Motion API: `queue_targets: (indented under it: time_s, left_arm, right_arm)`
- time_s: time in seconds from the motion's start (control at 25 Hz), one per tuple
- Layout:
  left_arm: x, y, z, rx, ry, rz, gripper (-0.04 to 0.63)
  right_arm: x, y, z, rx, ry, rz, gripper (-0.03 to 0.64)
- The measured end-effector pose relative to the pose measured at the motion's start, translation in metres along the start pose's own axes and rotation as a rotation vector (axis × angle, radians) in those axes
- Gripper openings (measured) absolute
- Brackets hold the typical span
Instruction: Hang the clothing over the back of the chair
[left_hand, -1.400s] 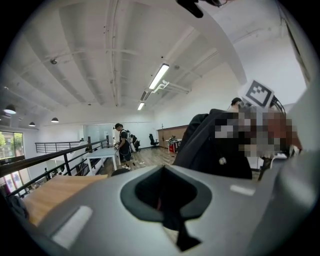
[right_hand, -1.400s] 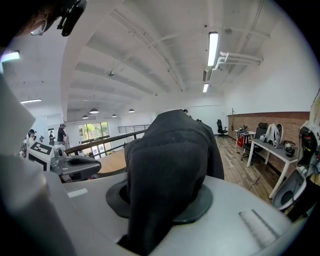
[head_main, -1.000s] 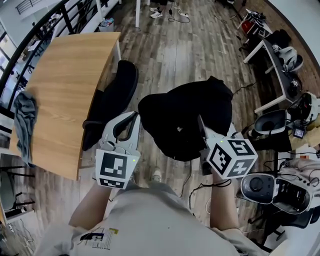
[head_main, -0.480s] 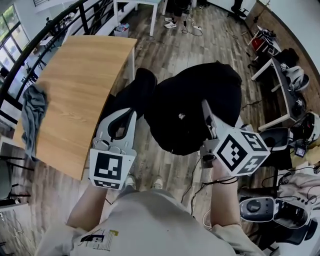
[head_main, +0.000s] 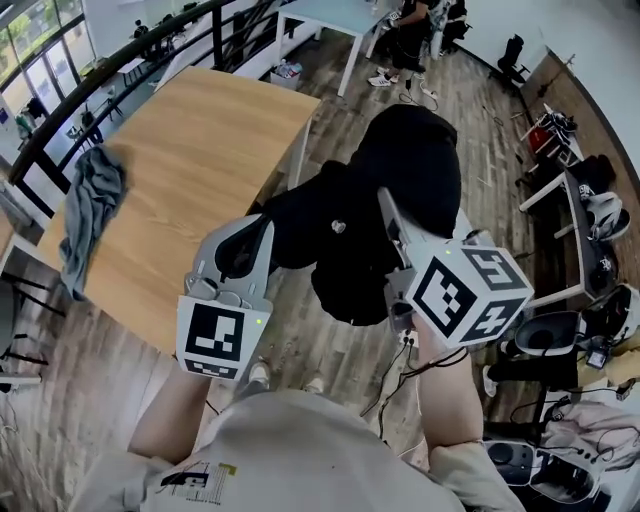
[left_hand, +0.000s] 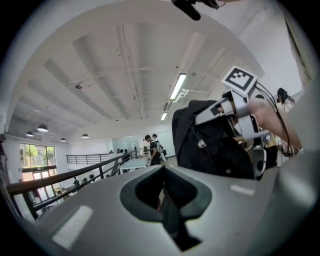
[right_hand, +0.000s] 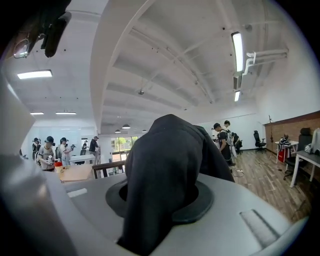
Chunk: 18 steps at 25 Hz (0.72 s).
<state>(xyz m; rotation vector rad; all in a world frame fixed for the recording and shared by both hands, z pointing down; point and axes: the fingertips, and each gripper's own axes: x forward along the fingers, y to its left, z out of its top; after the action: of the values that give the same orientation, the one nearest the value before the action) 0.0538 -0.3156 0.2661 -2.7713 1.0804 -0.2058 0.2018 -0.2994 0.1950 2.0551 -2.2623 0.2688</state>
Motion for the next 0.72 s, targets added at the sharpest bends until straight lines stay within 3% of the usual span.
queue_targets:
  time_s: [0.28,0.56,0.72]
  left_arm:
    - [-0.017,0.07,-0.012,-0.019,0.014,0.106,0.0]
    - [-0.015,0.122,-0.022,-0.033,0.021,0.149,0.0]
    - [-0.008,0.136,-0.028,-0.042,0.031,0.166,0.0]
  right_arm:
    - [0.063,0.051,0.017,-0.04,0.005,0.084,0.106]
    - [0.112,0.08,0.047,-0.069,-0.017,0.126,0.107]
    - [0.146,0.096,0.035,-0.1,0.022,0.161,0.107]
